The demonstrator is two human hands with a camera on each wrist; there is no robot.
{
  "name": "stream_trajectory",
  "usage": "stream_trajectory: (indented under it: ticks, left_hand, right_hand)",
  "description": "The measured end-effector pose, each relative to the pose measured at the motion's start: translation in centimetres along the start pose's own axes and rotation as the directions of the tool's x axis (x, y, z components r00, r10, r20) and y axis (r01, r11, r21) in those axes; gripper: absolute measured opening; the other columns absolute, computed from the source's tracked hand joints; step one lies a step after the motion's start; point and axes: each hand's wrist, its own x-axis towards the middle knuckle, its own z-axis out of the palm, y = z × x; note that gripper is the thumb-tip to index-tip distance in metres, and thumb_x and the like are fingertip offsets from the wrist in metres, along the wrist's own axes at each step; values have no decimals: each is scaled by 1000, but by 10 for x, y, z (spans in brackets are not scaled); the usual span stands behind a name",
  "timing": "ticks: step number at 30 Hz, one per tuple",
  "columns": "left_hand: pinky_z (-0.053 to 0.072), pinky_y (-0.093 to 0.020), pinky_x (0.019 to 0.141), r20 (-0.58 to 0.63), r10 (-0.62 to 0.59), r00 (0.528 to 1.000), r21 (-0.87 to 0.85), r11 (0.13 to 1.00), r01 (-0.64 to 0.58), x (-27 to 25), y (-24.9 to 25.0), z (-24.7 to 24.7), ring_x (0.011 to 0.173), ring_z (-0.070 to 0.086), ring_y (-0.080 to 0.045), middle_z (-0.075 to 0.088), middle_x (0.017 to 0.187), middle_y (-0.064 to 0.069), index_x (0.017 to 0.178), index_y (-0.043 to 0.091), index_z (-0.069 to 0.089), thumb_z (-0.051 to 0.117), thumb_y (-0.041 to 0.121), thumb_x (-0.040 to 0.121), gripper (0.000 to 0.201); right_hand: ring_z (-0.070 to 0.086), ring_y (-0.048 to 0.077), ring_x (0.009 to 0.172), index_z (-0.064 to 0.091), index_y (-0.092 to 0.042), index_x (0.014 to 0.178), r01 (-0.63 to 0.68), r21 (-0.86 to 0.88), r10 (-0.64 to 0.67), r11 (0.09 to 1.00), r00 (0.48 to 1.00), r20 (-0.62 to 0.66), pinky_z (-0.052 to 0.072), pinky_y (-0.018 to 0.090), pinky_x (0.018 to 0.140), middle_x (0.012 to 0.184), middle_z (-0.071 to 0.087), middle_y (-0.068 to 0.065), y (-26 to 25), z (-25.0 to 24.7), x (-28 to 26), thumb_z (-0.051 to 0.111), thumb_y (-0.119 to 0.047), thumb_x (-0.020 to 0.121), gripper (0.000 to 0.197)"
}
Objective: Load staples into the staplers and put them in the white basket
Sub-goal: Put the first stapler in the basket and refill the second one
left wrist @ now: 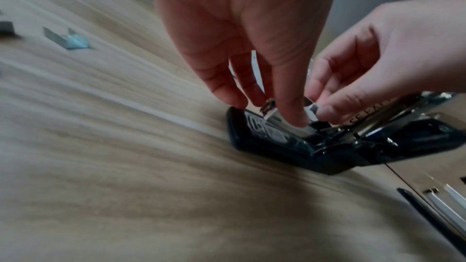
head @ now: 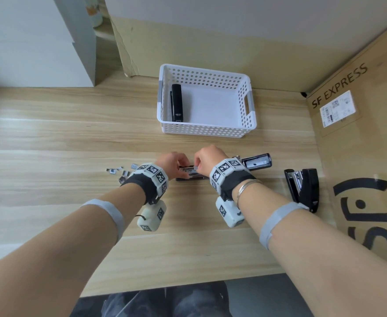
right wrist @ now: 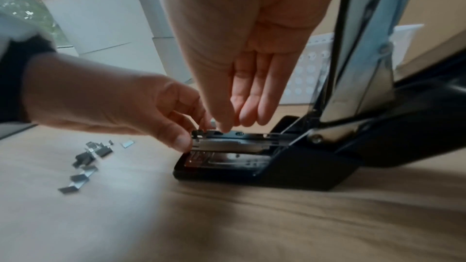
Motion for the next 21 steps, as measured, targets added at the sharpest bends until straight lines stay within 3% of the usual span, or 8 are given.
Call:
stream_trajectory:
  ticks: [4,10,13,17,21]
  left_hand:
    - [39,-23,73,-19,52,998,106,993,-49,-1,4,2,89,59,-24,67,108,-10,104,8,63,72,21,77,32]
    - [41,-24,73,-38,53,998,112,993,-48,0,4,0,86,58,-23,65,107,-12,102,6,63,70,18,78,27]
    - [40,-23,71,-35,57,998,119,991,-53,2,5,-2,86,58,-23,65,107,-12,101,6,63,70,17,78,26]
    - [39,-23,70,-31,66,997,131,989,-61,4,4,-4,79,50,-14,65,106,-11,101,7,63,70,18,79,25]
    - [41,-24,72,-7,67,998,152,986,-66,5,4,-7,80,49,-13,65,108,-9,102,8,63,68,16,80,24]
  right_hand:
    - [67,25,98,73,-14,103,-3,-41,4,999,1000,26,54,29,84,107,72,6,2,5,0,57,-10,90,21]
    - [68,25,97,72,-12,105,-20,-36,21,999,1000,23,53,29,82,107,72,8,3,13,7,59,-11,91,20]
    - [67,24,100,70,-13,110,-49,-8,49,999,996,68,54,30,86,109,71,6,4,11,12,67,-16,88,22]
    - [67,24,98,73,-12,101,-79,55,77,995,996,49,52,29,83,106,72,7,4,7,18,63,-14,90,15]
    - [67,28,93,71,-9,104,-101,-39,104,994,993,62,54,31,80,102,70,10,-3,9,18,62,-15,90,17]
